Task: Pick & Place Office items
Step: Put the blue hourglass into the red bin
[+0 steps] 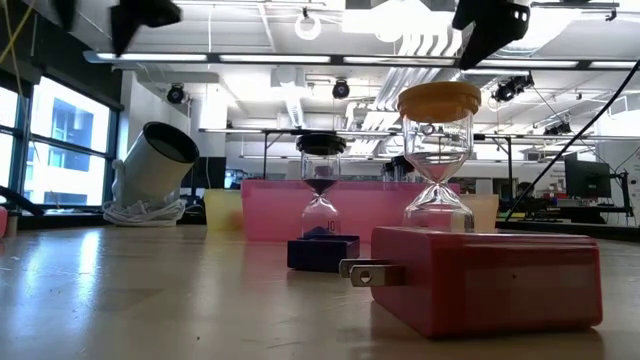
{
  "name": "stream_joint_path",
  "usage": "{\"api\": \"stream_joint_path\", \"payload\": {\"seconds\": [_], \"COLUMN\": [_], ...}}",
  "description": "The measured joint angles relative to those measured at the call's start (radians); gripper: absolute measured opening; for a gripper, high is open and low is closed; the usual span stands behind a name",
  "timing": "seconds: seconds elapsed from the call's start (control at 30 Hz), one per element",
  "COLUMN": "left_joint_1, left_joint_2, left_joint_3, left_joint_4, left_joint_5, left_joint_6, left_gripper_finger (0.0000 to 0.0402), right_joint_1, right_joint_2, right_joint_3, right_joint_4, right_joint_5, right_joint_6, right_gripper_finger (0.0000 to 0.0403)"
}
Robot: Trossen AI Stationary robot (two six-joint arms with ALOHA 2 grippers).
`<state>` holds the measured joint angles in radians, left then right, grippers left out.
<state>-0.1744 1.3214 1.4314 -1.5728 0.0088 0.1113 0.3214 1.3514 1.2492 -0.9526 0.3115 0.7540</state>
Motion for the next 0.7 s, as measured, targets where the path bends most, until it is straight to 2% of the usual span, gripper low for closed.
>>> {"api": "stream_joint_path", "payload": {"seconds": [0.13, 0.33, 0.5, 0.7], "left_joint_1": [-0.108, -0.232, -0.319, -0.417], "left_joint_2": [-0.042, -0.045, -0.041, -0.041], "left_joint_3": [-0.112, -0.243, -0.333, -0.409], "left_joint_4": [-0.001, 0.002, 0.018, 0.175], "left_joint_5": [0.0, 0.022, 0.034, 0.057], "left_joint_6": [-0.08, -0.339, -0.353, -0.356], "left_gripper_finger": [0.0246, 0.0246, 0.0246, 0.0246], "right_joint_1": [0.007, 0.006, 0.006, 0.006], "right_joint_2": [0.0, 0.0, 0.0, 0.0], "right_joint_3": [-0.053, -0.115, -0.138, -0.139], "right_joint_4": [0.05, 0.105, 0.143, 0.161], "right_joint_5": [-0.003, -0.055, -0.065, -0.064], "right_joint_6": [-0.001, -0.001, -0.002, -0.016], "right_gripper_finger": [0.0366, 0.0366, 0.0366, 0.0366]}}
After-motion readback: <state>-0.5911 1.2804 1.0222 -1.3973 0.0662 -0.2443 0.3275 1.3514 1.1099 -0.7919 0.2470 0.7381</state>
